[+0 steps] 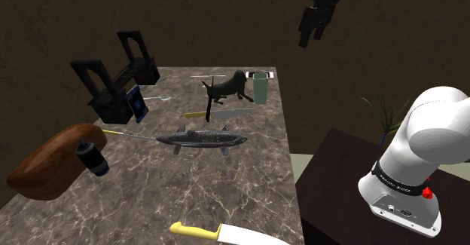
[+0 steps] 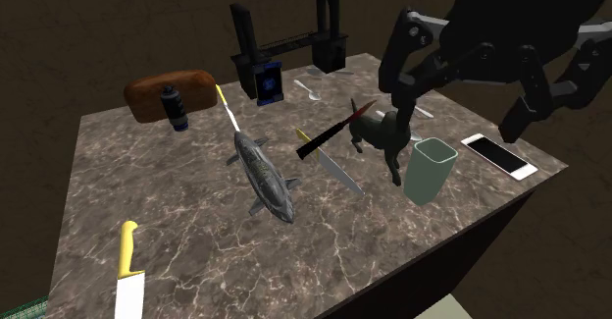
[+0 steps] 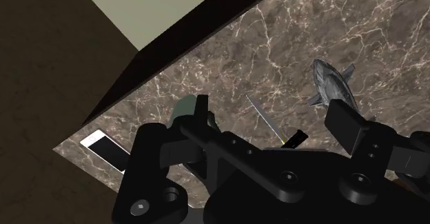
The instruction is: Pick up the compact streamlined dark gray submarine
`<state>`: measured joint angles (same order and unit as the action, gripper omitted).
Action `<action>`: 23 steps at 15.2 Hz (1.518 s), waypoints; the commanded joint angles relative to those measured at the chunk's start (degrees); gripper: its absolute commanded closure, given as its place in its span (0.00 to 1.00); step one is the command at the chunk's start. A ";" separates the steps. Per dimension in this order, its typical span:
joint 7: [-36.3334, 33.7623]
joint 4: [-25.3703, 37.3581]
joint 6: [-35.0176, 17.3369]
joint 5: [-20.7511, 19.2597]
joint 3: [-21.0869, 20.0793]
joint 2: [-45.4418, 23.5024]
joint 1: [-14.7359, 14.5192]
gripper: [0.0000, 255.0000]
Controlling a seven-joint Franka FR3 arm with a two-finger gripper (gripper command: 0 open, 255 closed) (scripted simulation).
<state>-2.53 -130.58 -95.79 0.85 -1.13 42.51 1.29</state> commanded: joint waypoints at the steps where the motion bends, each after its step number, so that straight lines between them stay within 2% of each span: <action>1: 0.00 0.00 0.00 0.00 0.00 0.00 0.00 0.00; 7: -0.59 1.22 -7.50 -0.99 -4.91 -9.48 -2.23 0.00; 13: -1.99 4.29 -13.82 -3.63 -9.88 -20.01 -3.79 0.00; 18: -4.01 8.22 -17.87 -7.54 -13.88 -29.45 -4.85 0.00; 23: -6.81 13.37 -20.49 -13.17 -17.28 -39.48 -6.28 0.00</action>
<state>-8.53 -118.47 -115.71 -10.96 -17.64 5.39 -4.62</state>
